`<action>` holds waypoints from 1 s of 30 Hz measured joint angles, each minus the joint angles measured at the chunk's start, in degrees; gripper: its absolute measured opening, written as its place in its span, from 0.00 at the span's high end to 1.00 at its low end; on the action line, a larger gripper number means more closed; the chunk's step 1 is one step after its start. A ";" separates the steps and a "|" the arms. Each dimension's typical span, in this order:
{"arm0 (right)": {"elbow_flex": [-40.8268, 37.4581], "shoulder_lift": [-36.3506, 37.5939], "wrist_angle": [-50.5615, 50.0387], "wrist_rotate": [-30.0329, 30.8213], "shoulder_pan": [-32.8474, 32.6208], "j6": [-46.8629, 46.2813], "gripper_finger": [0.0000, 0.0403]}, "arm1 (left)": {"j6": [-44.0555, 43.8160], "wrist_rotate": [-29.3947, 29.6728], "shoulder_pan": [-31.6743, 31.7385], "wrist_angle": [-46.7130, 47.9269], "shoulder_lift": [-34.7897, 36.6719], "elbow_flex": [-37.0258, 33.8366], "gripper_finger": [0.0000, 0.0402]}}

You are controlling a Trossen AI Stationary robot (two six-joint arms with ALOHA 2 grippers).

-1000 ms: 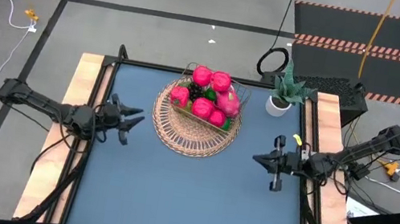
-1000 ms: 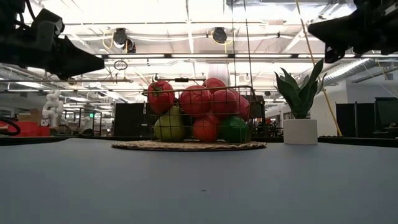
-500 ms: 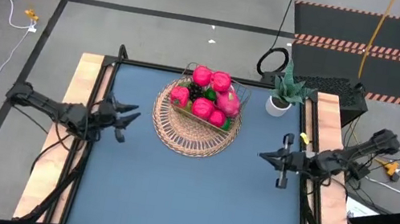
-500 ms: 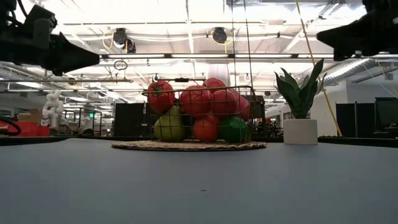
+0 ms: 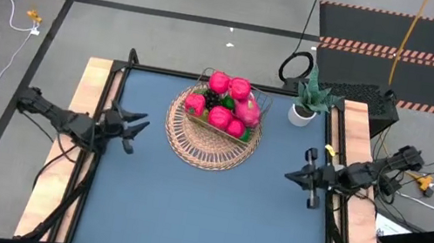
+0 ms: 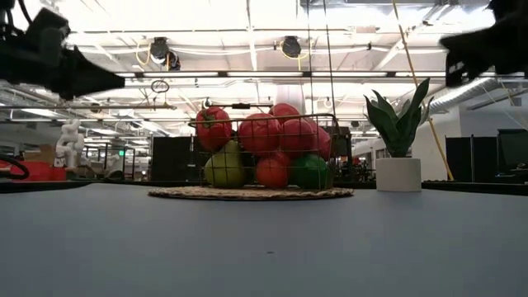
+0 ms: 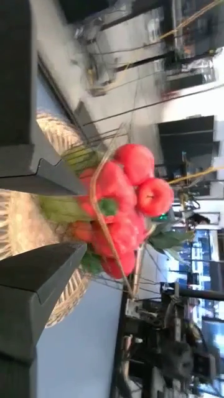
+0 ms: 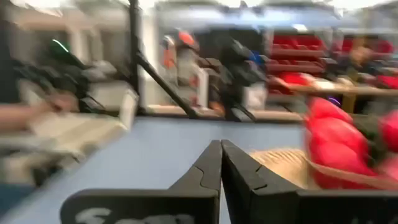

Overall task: Build produce basket
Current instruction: Return to Home Position

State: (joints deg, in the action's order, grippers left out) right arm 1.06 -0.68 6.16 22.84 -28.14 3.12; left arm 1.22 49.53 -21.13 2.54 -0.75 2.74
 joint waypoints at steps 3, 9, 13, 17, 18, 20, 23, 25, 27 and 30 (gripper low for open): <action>0.00 -0.99 5.22 -5.40 0.35 -0.18 1.00 | 0.94 -2.17 0.40 -6.38 -1.57 -2.11 0.67; -0.06 -1.07 5.42 -4.96 1.68 3.15 1.00 | 0.68 -3.03 0.67 -6.03 -3.85 -2.14 0.67; -0.10 -1.15 5.61 -5.33 2.27 1.42 1.00 | 0.58 -3.05 0.67 -6.00 -4.18 -2.12 0.67; -0.12 -1.50 7.72 -6.02 2.46 0.79 1.00 | 0.17 -3.05 0.67 -5.95 -4.21 -2.12 0.67; -0.14 -2.15 9.81 -4.36 2.86 1.36 1.00 | -0.08 -3.04 0.67 -5.99 -4.34 -2.12 0.67; -0.15 -4.94 14.05 0.72 4.58 2.41 1.00 | -0.11 -3.05 0.67 -5.96 -4.50 -2.12 0.67; -0.15 -10.65 16.31 0.32 8.31 2.74 1.00 | 2.15 -2.96 0.97 -5.94 -5.28 -2.12 0.67; -0.17 -14.96 18.73 -6.59 10.83 1.11 1.00 | 3.54 -2.98 1.14 -5.95 -5.43 -2.12 0.67; -0.17 -18.97 20.10 -13.49 12.56 1.22 1.00 | 3.03 -2.99 1.19 -5.95 -5.66 -2.12 0.67; -0.17 -20.67 18.43 -14.52 14.02 4.24 1.00 | 1.12 -2.99 1.19 -6.03 -5.69 -2.12 0.67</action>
State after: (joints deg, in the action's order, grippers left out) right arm 0.89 -21.34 24.59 8.33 -14.12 7.36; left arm 2.35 46.54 -19.94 -3.49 -6.44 0.62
